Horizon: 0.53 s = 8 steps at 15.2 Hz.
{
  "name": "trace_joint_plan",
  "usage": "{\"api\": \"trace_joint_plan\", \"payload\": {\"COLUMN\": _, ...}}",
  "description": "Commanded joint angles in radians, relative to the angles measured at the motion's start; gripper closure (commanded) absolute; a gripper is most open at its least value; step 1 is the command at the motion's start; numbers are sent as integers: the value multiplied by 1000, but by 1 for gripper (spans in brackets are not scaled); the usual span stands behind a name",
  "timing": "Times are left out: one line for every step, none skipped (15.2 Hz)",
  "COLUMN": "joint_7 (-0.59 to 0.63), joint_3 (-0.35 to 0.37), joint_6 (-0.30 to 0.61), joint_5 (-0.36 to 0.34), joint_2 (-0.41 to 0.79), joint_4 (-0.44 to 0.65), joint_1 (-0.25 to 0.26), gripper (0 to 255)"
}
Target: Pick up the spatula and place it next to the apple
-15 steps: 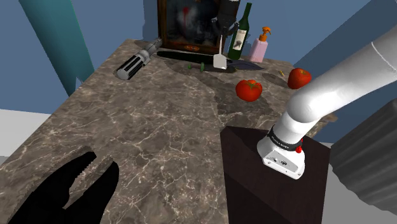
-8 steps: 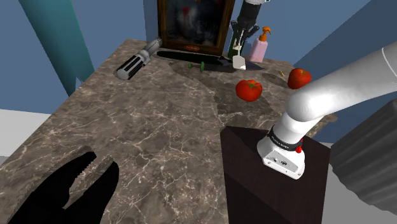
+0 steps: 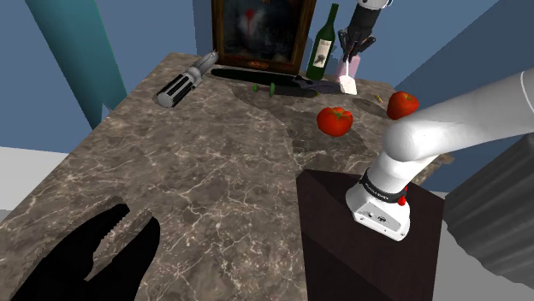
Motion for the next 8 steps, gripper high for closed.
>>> {"api": "trace_joint_plan", "payload": {"joint_7": -51, "joint_3": -41, "joint_6": -3, "joint_5": -23, "joint_2": -15, "joint_4": -8, "joint_1": -22, "gripper": 255}}
{"api": "trace_joint_plan", "payload": {"joint_7": -75, "joint_3": -60, "joint_6": -4, "joint_5": -33, "joint_2": -19, "joint_4": -8, "joint_1": -33, "gripper": 255}}
{"api": "trace_joint_plan", "payload": {"joint_7": -99, "joint_3": -80, "joint_6": -5, "joint_5": -44, "joint_2": -22, "joint_4": -7, "joint_1": -43, "gripper": 255}}
{"api": "trace_joint_plan", "payload": {"joint_7": -124, "joint_3": -100, "joint_6": -6, "joint_5": -54, "joint_2": -23, "joint_4": -5, "joint_1": -53, "gripper": 255}}
{"api": "trace_joint_plan", "payload": {"joint_7": -148, "joint_3": -120, "joint_6": -7, "joint_5": -64, "joint_2": -24, "joint_4": -1, "joint_1": -63, "gripper": 255}}
{"api": "trace_joint_plan", "payload": {"joint_7": -173, "joint_3": -141, "joint_6": -8, "joint_5": -74, "joint_2": -23, "joint_4": 3, "joint_1": -72, "gripper": 255}}
{"api": "trace_joint_plan", "payload": {"joint_7": -198, "joint_3": -161, "joint_6": -8, "joint_5": -83, "joint_2": -21, "joint_4": 9, "joint_1": -81, "gripper": 255}}
{"api": "trace_joint_plan", "payload": {"joint_7": -223, "joint_3": -182, "joint_6": -8, "joint_5": -92, "joint_2": -17, "joint_4": 15, "joint_1": -89, "gripper": 255}}
